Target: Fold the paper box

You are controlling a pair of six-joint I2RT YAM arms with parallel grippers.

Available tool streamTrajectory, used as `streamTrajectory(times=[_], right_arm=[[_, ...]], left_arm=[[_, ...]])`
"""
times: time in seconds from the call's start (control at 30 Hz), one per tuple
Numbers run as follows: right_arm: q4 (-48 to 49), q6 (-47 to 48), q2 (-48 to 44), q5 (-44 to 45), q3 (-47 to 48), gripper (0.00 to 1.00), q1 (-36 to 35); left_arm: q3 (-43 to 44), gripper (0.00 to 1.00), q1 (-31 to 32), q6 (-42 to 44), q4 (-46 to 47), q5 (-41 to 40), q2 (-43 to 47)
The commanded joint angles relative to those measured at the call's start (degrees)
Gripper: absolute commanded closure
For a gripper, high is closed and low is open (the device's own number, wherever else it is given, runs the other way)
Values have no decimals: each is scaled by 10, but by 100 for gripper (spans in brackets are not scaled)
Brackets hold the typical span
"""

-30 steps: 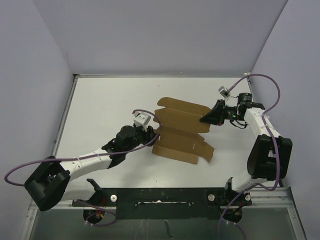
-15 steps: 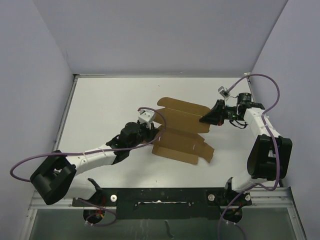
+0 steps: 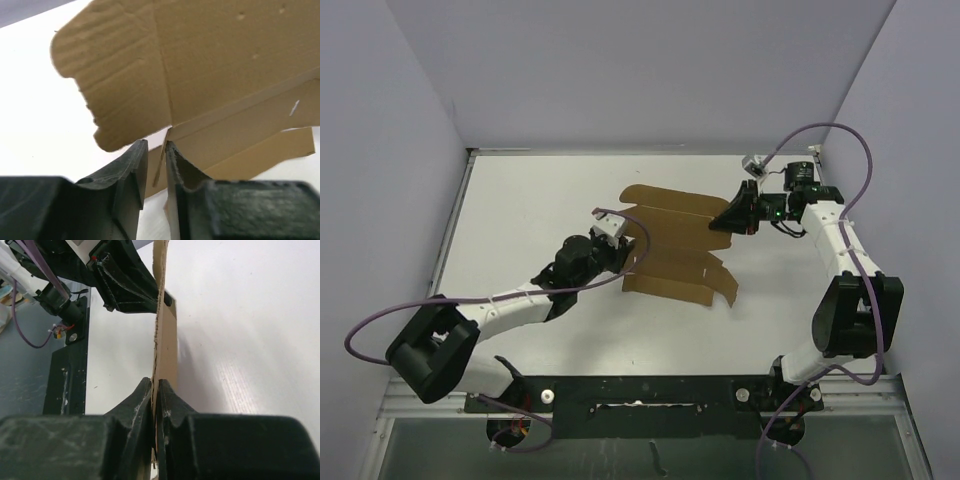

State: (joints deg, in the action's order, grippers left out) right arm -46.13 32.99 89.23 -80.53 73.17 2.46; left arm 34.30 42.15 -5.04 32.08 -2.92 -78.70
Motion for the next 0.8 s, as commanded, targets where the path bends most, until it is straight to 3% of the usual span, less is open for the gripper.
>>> streamTrajectory(times=[0.0, 0.1, 0.23, 0.37, 0.5, 0.6, 0.77], right_arm=[[-27, 28, 20, 36, 62, 100, -5], [-28, 38, 28, 54, 57, 100, -15], [26, 29, -4, 83, -2, 100, -23], [47, 30, -37, 93, -46, 100, -28], [46, 42, -52, 88, -68, 100, -31], [50, 42, -60, 84, -77, 100, -32], [51, 42, -65, 83, -74, 100, -29]], left_arm=[[34, 73, -24, -6, 52, 40, -2], [13, 64, -37, -59, 25, 56, 36], [-32, 55, -43, -141, -62, 65, 149], [-80, 53, -46, -231, -176, 74, 276], [-136, 51, -49, -285, -234, 28, 373], [-131, 49, -66, -294, -288, 20, 375], [-88, 44, -77, -292, -334, 80, 294]])
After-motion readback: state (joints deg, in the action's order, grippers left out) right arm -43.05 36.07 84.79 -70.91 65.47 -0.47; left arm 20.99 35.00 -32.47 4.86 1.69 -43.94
